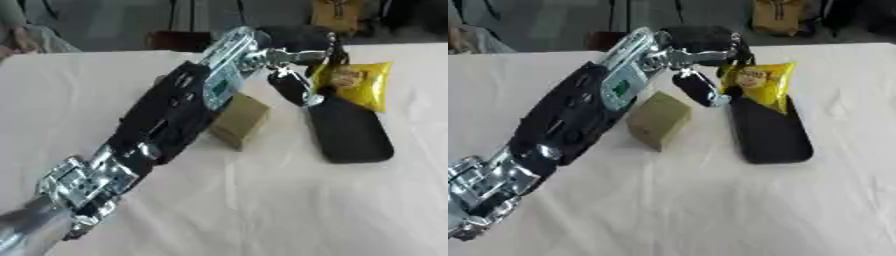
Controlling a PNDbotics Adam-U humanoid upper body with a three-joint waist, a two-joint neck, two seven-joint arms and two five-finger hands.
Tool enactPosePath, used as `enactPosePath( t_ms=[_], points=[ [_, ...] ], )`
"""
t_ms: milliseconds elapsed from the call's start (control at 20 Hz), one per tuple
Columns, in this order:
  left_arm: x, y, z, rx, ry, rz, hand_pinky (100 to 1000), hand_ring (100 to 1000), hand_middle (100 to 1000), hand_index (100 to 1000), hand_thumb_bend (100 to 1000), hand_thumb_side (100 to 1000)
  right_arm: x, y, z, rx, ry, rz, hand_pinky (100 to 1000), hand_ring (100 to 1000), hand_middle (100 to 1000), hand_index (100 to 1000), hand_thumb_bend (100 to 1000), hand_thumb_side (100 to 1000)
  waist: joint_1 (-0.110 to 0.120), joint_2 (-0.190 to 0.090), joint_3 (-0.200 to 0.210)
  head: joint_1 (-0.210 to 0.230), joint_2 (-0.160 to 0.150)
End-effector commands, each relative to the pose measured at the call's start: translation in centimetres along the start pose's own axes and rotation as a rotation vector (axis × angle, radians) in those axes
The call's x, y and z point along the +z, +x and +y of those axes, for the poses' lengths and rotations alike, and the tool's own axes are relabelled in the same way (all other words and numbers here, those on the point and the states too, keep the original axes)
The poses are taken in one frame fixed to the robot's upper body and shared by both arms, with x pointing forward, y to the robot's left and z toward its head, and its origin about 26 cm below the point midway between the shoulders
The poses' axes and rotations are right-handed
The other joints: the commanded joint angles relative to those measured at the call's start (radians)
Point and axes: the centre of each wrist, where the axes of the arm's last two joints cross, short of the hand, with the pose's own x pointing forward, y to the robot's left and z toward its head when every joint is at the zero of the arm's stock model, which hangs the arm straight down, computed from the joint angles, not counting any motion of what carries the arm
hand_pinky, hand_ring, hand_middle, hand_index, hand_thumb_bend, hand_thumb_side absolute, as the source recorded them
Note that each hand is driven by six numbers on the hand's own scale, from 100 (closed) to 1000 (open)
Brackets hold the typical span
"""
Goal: Pick up objects on the table and place them in the box.
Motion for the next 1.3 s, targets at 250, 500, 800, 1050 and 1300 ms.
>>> enactPosePath(
  t_ms=[250, 500, 800, 1050, 1300],
  points=[
    [-0.2, -3.2, -0.4, -0.062, 0.017, 0.103, 652, 505, 565, 761, 100, 256, -1.6, 1.3, 0.2, -0.005, 0.060, -0.058, 667, 553, 768, 842, 100, 630, 0.007, 0.000, -0.056, 0.048, -0.007],
    [-0.5, -4.1, -2.7, -0.089, -0.019, 0.129, 668, 536, 594, 773, 107, 287, -2.1, 1.4, 0.3, -0.015, 0.073, -0.069, 667, 554, 767, 842, 100, 630, 0.021, 0.005, -0.082, 0.057, -0.007],
    [-1.2, -3.7, -5.1, -0.125, -0.003, 0.115, 667, 545, 608, 777, 100, 366, -2.3, 1.4, 0.3, -0.016, 0.078, -0.070, 667, 554, 767, 841, 100, 631, 0.031, 0.008, -0.084, 0.038, 0.000],
    [-1.9, -3.1, -7.1, -0.160, -0.008, 0.098, 671, 559, 623, 792, 100, 399, -2.3, 1.4, 0.4, -0.018, 0.077, -0.071, 667, 554, 767, 841, 100, 631, 0.031, 0.010, -0.085, 0.030, 0.003],
    [-2.2, -2.7, -8.2, -0.201, -0.015, 0.095, 694, 636, 712, 829, 100, 428, -2.2, 1.3, 0.4, -0.018, 0.076, -0.069, 667, 554, 767, 841, 100, 632, 0.030, 0.012, -0.085, 0.023, 0.004]
  ],
)
